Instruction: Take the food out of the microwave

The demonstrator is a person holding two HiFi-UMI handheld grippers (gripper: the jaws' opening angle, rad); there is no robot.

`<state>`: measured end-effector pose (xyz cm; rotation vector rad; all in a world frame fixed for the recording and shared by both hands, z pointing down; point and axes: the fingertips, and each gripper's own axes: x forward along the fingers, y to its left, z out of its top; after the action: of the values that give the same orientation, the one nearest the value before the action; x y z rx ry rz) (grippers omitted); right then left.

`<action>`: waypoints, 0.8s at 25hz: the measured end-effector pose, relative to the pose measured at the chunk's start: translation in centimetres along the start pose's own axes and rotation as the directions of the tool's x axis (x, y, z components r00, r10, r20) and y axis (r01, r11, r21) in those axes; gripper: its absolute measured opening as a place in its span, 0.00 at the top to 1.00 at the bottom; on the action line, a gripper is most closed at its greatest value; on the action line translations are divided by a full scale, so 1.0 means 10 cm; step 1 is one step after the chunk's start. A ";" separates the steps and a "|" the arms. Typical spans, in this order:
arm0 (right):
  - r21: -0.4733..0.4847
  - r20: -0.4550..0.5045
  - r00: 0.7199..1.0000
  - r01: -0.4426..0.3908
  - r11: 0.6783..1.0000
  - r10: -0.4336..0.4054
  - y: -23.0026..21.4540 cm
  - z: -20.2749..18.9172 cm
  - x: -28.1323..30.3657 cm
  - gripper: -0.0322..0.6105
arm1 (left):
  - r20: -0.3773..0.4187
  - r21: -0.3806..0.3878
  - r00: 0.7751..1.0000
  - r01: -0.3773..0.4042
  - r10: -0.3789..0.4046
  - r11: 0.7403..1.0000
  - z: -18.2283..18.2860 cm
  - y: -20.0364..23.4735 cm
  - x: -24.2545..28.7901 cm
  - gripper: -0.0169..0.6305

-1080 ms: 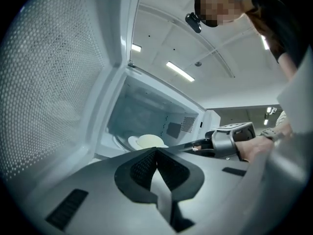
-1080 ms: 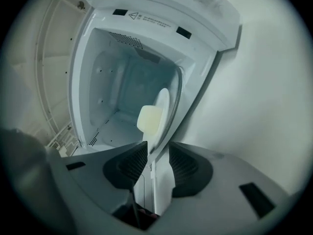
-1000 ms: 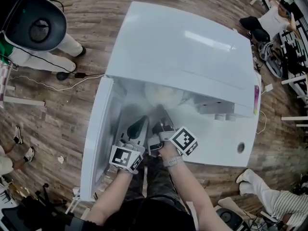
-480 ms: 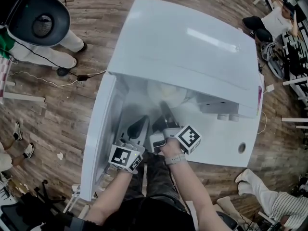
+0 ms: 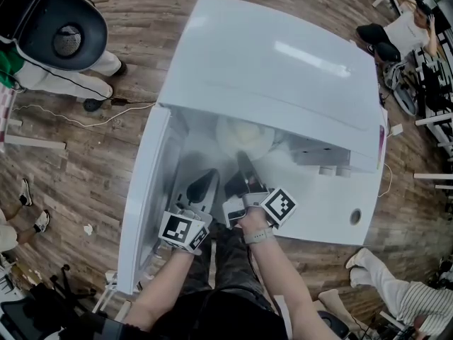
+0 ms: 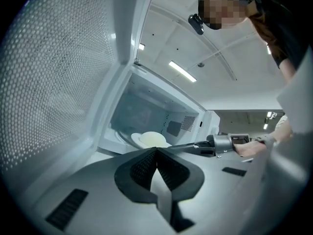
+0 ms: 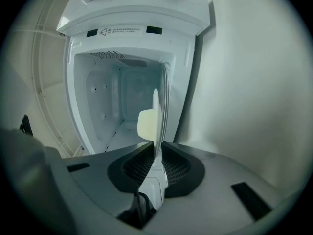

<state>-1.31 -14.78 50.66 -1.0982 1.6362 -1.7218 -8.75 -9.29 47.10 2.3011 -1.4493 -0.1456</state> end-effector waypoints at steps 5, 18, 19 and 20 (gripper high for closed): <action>0.002 -0.011 1.000 -0.016 1.000 0.016 0.03 0.00 -0.02 0.85 | -0.004 -0.009 1.000 -0.001 0.001 1.000 0.00 0.02 -0.02 0.96; -0.012 -0.012 0.999 0.034 0.999 -0.035 0.01 0.00 -0.10 0.88 | -0.007 -0.013 1.000 0.004 -0.004 1.000 -0.04 -0.03 -0.02 0.96; -0.015 -0.012 0.999 0.033 0.999 -0.033 0.01 0.01 -0.11 0.88 | -0.007 -0.014 1.000 0.004 -0.005 1.000 -0.04 -0.04 -0.02 0.96; -0.017 -0.010 1.000 0.026 1.000 -0.026 0.01 0.01 -0.11 0.88 | -0.008 -0.014 1.000 0.004 -0.005 1.000 -0.04 -0.04 -0.03 0.96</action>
<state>-0.64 -13.98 50.33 -1.1254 1.6527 -1.7356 -8.42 -8.77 47.30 2.2912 -1.4347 -0.1474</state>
